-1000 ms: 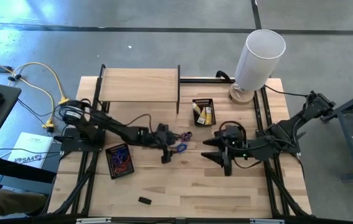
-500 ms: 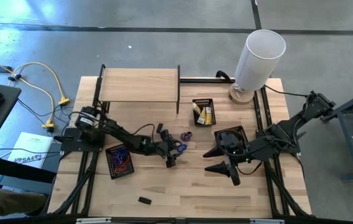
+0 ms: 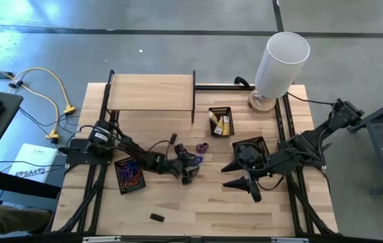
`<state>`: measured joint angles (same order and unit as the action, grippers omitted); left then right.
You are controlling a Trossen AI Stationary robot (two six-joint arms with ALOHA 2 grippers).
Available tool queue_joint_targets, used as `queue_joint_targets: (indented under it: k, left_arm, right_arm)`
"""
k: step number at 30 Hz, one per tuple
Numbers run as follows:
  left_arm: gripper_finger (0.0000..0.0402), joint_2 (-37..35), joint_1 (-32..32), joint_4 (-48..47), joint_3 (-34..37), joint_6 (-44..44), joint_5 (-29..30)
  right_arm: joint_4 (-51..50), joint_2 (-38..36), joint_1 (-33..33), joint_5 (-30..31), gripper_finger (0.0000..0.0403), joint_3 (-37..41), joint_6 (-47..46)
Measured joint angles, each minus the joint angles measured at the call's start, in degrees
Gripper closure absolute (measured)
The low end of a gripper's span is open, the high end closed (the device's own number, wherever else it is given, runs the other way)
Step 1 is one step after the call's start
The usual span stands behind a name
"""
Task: Pick & Place Office Desk Supplies
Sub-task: Put the blue spring keychain into the bottom left black bin
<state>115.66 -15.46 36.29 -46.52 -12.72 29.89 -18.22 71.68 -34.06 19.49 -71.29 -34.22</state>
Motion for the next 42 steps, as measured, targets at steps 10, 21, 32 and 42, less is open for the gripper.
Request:
queue_joint_targets:
  k: [10, 21, 32, 42]
  left_arm:
    - [0.0217, 0.0, 0.5, -2.8, 0.0, -4.7, -2.6]
    - [0.0324, 2.1, -1.4, -5.4, 0.0, -5.4, -1.2]
    - [0.0385, 0.1, -5.2, -7.1, 0.1, -4.9, 0.1]
    - [0.0385, -16.5, -6.2, -18.8, 0.2, -1.8, 1.0]
  right_arm:
    - [0.5, 0.0, 0.0, 0.0, 0.0171, 0.0, 0.0]
    - [1.5, 0.0, 0.8, 0.1, 0.0171, 0.0, -0.6]
    - [4.0, 0.0, 0.8, 0.1, 0.0171, 0.0, -0.5]
    - [4.1, 0.0, 0.8, 1.8, 0.0171, 0.0, -0.5]
